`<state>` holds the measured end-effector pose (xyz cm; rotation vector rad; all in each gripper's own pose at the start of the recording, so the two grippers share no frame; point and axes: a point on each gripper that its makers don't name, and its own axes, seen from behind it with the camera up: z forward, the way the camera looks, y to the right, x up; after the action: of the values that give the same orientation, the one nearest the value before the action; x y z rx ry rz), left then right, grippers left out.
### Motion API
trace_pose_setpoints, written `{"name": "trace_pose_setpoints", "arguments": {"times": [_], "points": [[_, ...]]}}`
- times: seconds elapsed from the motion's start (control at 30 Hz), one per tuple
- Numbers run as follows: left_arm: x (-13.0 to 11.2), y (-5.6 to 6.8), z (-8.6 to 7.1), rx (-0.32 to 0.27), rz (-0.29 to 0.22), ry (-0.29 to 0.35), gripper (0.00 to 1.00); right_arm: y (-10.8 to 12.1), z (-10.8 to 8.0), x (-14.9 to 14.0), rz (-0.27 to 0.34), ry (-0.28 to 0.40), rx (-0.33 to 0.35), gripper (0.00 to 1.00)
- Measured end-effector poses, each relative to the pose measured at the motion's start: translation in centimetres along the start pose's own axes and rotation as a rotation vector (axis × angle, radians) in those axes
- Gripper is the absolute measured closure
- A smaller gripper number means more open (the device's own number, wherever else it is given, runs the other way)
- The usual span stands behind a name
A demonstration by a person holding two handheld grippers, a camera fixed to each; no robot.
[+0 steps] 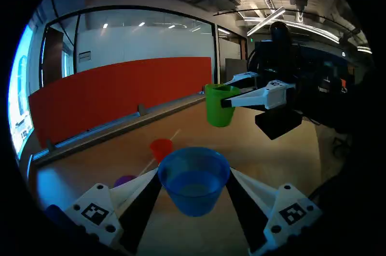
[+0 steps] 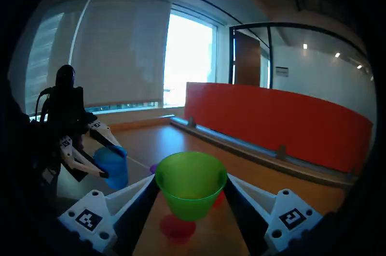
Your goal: Pour water
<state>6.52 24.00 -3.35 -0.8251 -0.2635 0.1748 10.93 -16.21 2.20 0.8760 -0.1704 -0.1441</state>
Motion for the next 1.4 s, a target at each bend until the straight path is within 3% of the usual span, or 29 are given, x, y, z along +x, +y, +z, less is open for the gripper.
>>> {"name": "trace_pose_setpoints", "arguments": {"times": [0.5,1.4], "points": [[0.7,0.1,0.0,0.003,-0.003,0.026,0.13,-1.0,0.1,1.7,0.007,0.101,0.002,0.08],[3.7,-0.4,-0.9,0.033,-0.02,0.194,0.14,-1.4,-0.4,2.3,-0.004,0.114,0.007,0.08]]}}
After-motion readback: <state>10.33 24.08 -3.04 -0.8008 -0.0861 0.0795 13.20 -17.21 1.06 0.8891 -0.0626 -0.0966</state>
